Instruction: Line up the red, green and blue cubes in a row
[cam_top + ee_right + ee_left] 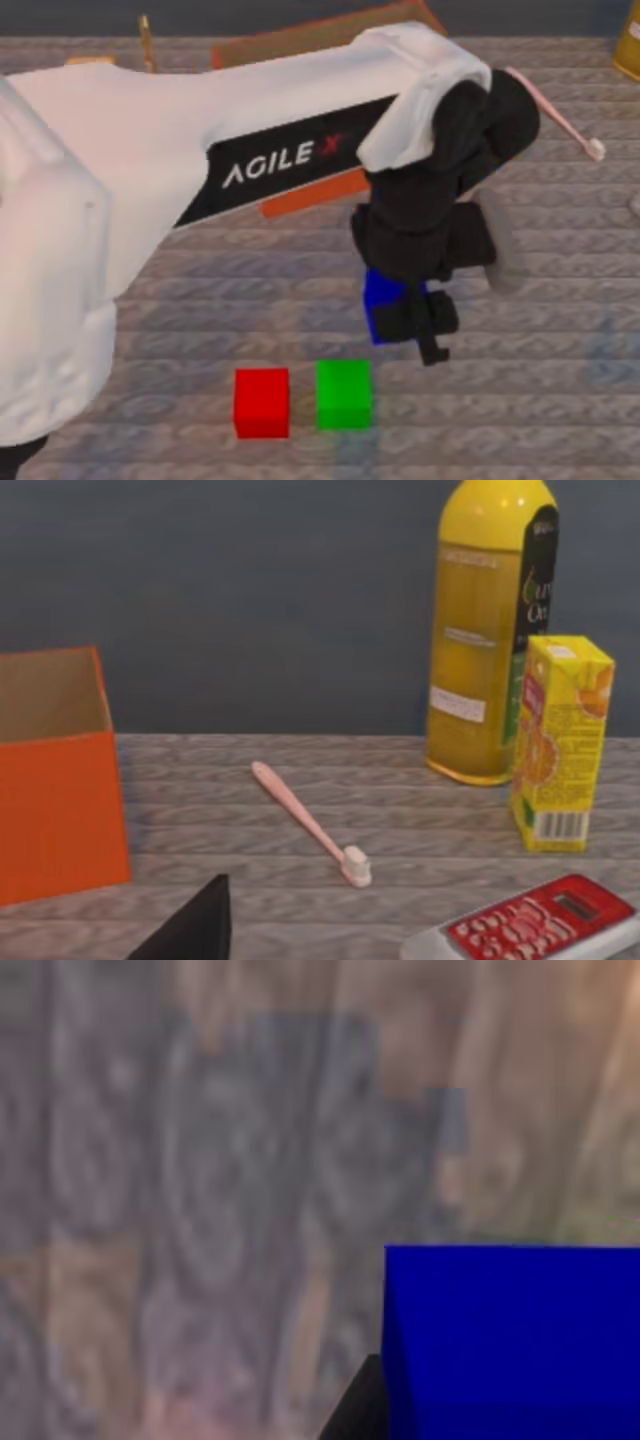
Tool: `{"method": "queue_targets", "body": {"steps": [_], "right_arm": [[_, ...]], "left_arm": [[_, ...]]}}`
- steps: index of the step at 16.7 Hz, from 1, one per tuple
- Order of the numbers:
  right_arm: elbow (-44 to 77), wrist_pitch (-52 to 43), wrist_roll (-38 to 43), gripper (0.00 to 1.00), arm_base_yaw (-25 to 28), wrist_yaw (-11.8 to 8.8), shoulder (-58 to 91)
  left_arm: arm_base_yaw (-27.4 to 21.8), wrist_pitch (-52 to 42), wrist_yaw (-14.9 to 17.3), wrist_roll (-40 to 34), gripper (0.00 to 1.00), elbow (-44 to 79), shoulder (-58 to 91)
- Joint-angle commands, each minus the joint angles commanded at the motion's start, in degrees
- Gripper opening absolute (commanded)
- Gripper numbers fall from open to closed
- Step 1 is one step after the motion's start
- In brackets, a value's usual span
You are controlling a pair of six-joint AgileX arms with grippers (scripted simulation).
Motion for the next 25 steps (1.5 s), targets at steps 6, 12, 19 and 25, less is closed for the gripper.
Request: {"method": "queue_targets", "body": {"steps": [6, 12, 19, 25], "right_arm": [[0.0, 0.0, 0.0, 1.0, 0.0, 0.0, 0.0], [0.0, 0.0, 0.0, 1.0, 0.0, 0.0, 0.0], [0.0, 0.0, 0.0, 1.0, 0.0, 0.0, 0.0], [0.0, 0.0, 0.0, 1.0, 0.0, 0.0, 0.0]], "left_arm": [[-8.3, -2.5, -0.2, -1.0, 0.0, 6.6, 2.8], [-8.3, -0.1, -0.2, -0.7, 0.0, 4.7, 3.0], [-8.2, 11.4, -0.1, -0.9, 0.0, -4.3, 5.7], [-8.2, 11.5, -0.1, -0.9, 0.15, -4.4, 5.7]]}}
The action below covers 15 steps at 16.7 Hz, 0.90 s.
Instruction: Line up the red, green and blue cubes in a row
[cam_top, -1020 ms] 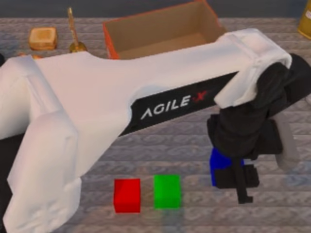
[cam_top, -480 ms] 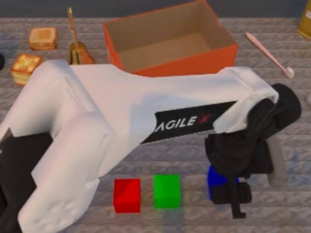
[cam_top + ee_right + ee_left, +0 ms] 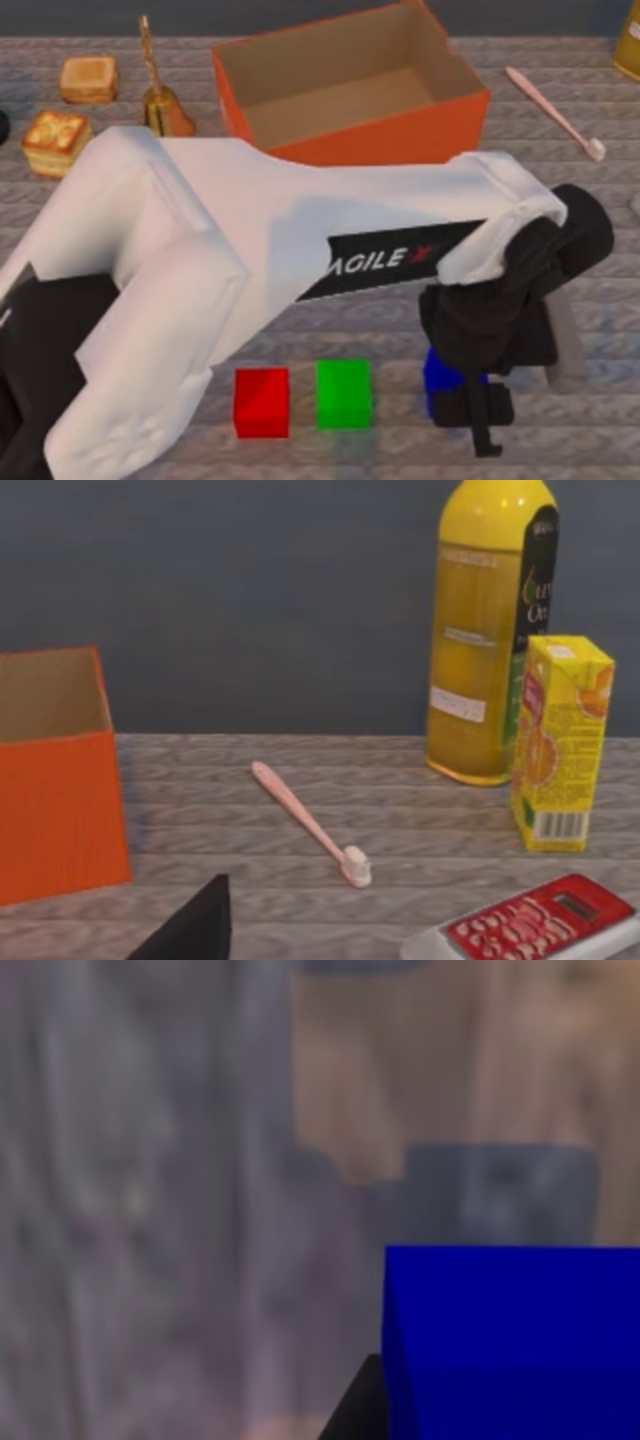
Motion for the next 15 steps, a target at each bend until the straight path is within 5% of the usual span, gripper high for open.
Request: {"method": "queue_targets", "body": {"steps": [11, 15], "right_arm": [[0.0, 0.0, 0.0, 1.0, 0.0, 0.0, 0.0], [0.0, 0.0, 0.0, 1.0, 0.0, 0.0, 0.0]], "left_arm": [[0.0, 0.0, 0.0, 0.0, 0.98, 0.0, 0.0], [0.0, 0.0, 0.0, 0.0, 1.0, 0.0, 0.0]]}}
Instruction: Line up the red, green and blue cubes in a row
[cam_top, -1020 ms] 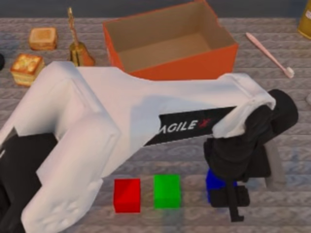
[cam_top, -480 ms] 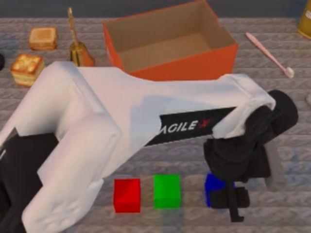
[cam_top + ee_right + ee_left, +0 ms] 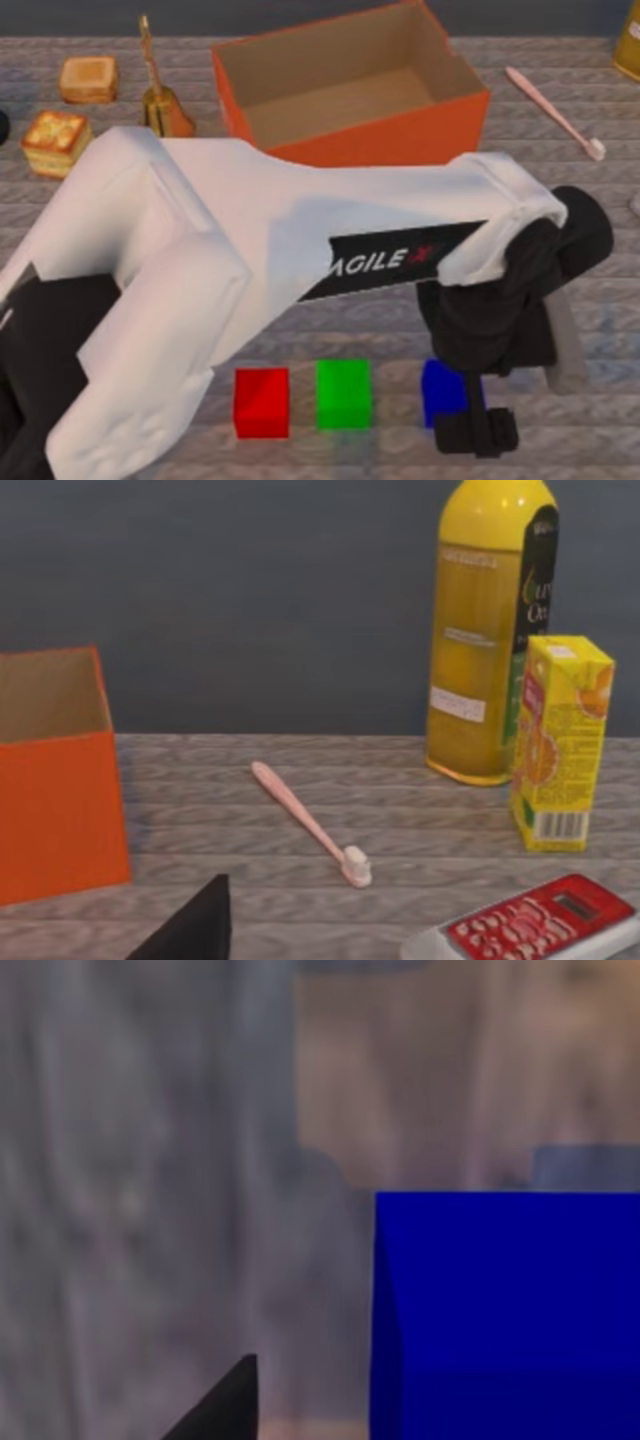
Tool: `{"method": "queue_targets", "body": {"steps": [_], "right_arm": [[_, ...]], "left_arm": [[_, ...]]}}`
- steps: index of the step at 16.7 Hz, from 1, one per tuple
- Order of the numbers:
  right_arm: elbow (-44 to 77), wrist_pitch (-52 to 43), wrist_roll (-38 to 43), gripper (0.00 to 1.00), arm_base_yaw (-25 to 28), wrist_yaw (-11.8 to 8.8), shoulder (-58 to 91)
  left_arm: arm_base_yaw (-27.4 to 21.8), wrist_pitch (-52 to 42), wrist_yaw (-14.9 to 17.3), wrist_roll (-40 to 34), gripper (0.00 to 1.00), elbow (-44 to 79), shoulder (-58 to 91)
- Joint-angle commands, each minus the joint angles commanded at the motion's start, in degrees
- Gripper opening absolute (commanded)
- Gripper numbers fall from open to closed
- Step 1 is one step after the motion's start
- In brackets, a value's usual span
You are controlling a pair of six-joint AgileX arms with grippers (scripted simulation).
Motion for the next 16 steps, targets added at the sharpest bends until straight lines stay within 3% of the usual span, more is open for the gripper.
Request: {"method": "queue_targets", "body": {"steps": [7, 16], "right_arm": [[0.0, 0.0, 0.0, 1.0, 0.0, 0.0, 0.0], [0.0, 0.0, 0.0, 1.0, 0.0, 0.0, 0.0]], "left_arm": [[0.0, -1.0, 0.0, 0.1, 1.0, 0.9, -0.2], [1.2, -14.0, 0.0, -0.1, 1.0, 11.1, -3.0]]}}
